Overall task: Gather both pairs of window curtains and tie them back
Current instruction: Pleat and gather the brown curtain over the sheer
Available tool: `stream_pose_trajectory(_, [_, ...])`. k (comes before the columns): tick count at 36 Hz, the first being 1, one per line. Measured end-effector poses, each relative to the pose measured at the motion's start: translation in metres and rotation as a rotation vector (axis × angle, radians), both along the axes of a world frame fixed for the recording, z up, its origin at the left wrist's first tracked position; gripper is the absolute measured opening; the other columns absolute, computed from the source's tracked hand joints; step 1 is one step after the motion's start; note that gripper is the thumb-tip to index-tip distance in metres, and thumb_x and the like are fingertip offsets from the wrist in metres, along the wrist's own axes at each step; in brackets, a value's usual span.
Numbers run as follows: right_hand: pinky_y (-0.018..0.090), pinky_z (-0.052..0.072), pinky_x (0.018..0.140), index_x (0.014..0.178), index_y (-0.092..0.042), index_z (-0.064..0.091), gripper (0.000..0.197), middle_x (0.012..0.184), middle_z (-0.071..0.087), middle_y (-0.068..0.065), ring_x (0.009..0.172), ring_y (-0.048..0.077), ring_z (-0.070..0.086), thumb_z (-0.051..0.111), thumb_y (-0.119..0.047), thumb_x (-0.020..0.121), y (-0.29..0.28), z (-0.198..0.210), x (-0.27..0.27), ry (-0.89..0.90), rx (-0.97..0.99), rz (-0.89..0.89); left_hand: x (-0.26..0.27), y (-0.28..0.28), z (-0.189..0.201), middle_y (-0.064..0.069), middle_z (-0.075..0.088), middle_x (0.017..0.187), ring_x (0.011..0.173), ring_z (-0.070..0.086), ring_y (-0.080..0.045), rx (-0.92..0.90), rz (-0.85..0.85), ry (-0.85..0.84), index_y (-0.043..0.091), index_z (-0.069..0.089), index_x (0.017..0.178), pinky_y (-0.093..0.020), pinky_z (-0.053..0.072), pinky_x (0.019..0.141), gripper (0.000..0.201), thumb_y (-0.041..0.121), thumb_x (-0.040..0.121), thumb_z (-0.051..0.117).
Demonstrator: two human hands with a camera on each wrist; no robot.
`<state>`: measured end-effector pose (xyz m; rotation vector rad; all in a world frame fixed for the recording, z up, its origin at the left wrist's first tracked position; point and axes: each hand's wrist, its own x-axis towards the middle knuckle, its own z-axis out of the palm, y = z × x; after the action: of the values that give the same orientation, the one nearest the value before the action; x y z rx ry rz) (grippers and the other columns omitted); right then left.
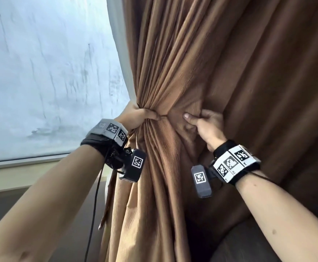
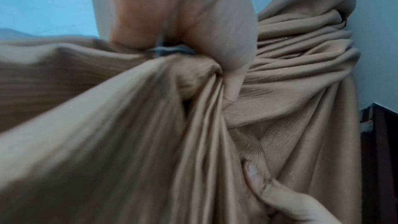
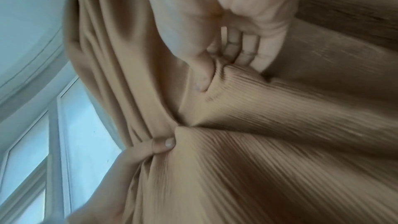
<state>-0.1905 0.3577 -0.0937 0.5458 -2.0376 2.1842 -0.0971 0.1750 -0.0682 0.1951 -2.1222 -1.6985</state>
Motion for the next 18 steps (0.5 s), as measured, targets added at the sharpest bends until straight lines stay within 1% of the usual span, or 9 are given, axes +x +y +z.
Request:
stream_pose_trajectory(2, [0.027, 0.051, 0.061, 0.066, -0.014, 0.067, 0.018, 0.070, 0.071, 0.002, 0.062, 0.008, 0.061, 0.084, -0.017, 0.070, 0.002, 0.000, 0.003, 0.150, 0.077, -0.094, -0.005, -0.002, -0.002, -0.005, 0.070, 0.093, 0.086, 0.067, -0.018, -0.007, 0.049, 0.011, 0.016, 0.065, 0.089, -0.028, 0.053, 0.073, 0.037, 0.010, 0.056, 0.082])
stream_pose_trajectory(5, [0.016, 0.045, 0.061, 0.067, -0.021, 0.058, 0.027, 0.068, 0.064, -0.008, 0.059, -0.004, 0.055, 0.079, -0.006, 0.075, -0.001, 0.001, 0.018, 0.276, 0.113, -0.046, -0.013, -0.001, -0.006, -0.004, 0.068, 0.090, 0.083, 0.065, -0.016, -0.015, 0.097, 0.037, 0.013, 0.064, 0.090, -0.023, 0.050, 0.067, 0.027, 0.004, 0.069, 0.079])
stream_pose_trajectory(7, [0.016, 0.047, 0.068, 0.077, -0.022, 0.060, 0.025, 0.076, 0.066, -0.008, 0.069, 0.001, 0.060, 0.076, -0.003, 0.078, -0.010, 0.001, 0.029, 0.306, 0.168, 0.019, -0.019, 0.004, -0.011, -0.003, 0.068, 0.093, 0.085, 0.065, -0.016, -0.034, 0.143, 0.079, 0.011, 0.065, 0.100, -0.024, 0.052, 0.071, 0.034, 0.004, 0.070, 0.079])
stream_pose_trajectory(9, [0.020, 0.049, 0.079, 0.090, -0.018, 0.063, 0.025, 0.087, 0.067, -0.003, 0.081, 0.010, 0.062, 0.074, 0.000, 0.076, -0.022, 0.001, 0.037, 0.279, 0.247, 0.080, -0.025, 0.008, -0.016, -0.003, 0.068, 0.101, 0.091, 0.066, -0.016, -0.053, 0.181, 0.134, 0.009, 0.061, 0.113, -0.029, 0.056, 0.079, 0.053, 0.010, 0.063, 0.079])
stream_pose_trajectory(10, [0.024, 0.050, 0.086, 0.098, -0.015, 0.063, 0.031, 0.094, 0.069, 0.000, 0.088, 0.014, 0.063, 0.074, 0.002, 0.074, -0.027, 0.000, 0.038, 0.247, 0.274, 0.105, -0.025, 0.011, -0.017, -0.004, 0.068, 0.103, 0.094, 0.067, -0.016, -0.058, 0.187, 0.146, 0.010, 0.059, 0.117, -0.031, 0.056, 0.082, 0.060, 0.016, 0.060, 0.079])
stream_pose_trajectory(12, [0.032, 0.049, 0.095, 0.112, -0.013, 0.062, 0.048, 0.106, 0.069, 0.003, 0.101, 0.019, 0.063, 0.072, 0.003, 0.068, -0.033, 0.000, 0.039, 0.184, 0.326, 0.136, -0.024, 0.015, -0.018, 0.000, 0.068, 0.107, 0.100, 0.067, -0.012, -0.046, 0.161, 0.177, 0.013, 0.057, 0.119, -0.024, 0.055, 0.083, 0.061, 0.027, 0.064, 0.080])
stream_pose_trajectory(15, [0.029, 0.049, 0.092, 0.118, -0.016, 0.057, 0.064, 0.106, 0.067, -0.001, 0.104, 0.019, 0.062, 0.066, 0.002, 0.057, -0.035, -0.001, 0.046, 0.136, 0.352, 0.184, -0.019, 0.016, -0.018, 0.005, 0.066, 0.119, 0.108, 0.063, -0.004, 0.010, 0.077, 0.247, 0.015, 0.054, 0.127, -0.018, 0.051, 0.092, 0.059, 0.034, 0.078, 0.079])
stream_pose_trajectory(16, [0.028, 0.050, 0.089, 0.116, -0.017, 0.056, 0.065, 0.103, 0.066, -0.004, 0.103, 0.017, 0.061, 0.062, 0.002, 0.054, -0.035, -0.003, 0.047, 0.115, 0.334, 0.209, -0.017, 0.014, -0.017, 0.005, 0.065, 0.121, 0.109, 0.063, -0.003, 0.031, 0.052, 0.251, 0.015, 0.052, 0.128, -0.018, 0.051, 0.092, 0.062, 0.036, 0.077, 0.080])
stream_pose_trajectory(18, [0.027, 0.052, 0.082, 0.112, -0.018, 0.054, 0.062, 0.099, 0.062, -0.006, 0.098, 0.011, 0.058, 0.054, 0.012, 0.058, -0.034, -0.002, 0.053, 0.064, 0.306, 0.258, -0.017, 0.013, -0.016, 0.004, 0.065, 0.119, 0.106, 0.064, -0.002, 0.045, 0.034, 0.223, 0.013, 0.048, 0.129, -0.015, 0.052, 0.086, 0.078, 0.037, 0.066, 0.088])
